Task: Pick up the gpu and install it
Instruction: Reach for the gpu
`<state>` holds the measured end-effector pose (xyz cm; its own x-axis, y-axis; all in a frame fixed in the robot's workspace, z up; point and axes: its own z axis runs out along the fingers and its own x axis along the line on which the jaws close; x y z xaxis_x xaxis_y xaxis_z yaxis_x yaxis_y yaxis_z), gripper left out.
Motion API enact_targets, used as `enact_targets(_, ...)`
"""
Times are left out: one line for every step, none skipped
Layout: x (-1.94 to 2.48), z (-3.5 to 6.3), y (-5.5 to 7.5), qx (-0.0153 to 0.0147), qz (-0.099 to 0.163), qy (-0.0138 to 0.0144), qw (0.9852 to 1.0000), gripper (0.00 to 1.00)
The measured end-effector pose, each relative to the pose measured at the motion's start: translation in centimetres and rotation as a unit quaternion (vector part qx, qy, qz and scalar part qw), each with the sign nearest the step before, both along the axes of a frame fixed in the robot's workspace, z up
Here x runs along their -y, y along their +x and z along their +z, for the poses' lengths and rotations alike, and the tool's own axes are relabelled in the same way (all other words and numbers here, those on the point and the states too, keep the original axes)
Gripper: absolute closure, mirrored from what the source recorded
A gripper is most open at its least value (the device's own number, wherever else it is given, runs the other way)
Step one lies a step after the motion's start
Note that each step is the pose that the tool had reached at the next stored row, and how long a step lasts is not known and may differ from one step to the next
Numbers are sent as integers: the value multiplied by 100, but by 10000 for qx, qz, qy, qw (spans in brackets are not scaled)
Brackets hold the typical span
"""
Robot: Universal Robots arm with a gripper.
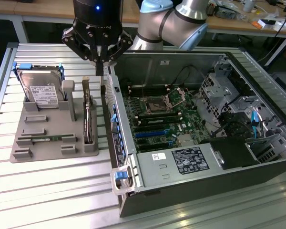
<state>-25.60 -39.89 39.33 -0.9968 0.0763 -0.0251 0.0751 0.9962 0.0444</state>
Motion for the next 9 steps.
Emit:
enact_targets(0,0,-5,0,0,0,10000,89)
enact_targets(0,0,-14,0,0,0,10000,89)
enact_targets(0,0,-25,0,0,0,10000,89)
enact_targets(0,0,-34,0,0,0,10000,89)
enact_targets(0,0,-40,0,0,0,10000,89)
enact_targets(0,0,-58,0,0,0,10000,89)
enact_targets(0,0,-69,0,0,0,10000,89)
enact_targets(0,0,-74,0,0,0,10000,89)
enact_targets(0,0,-89,0,0,0,10000,89)
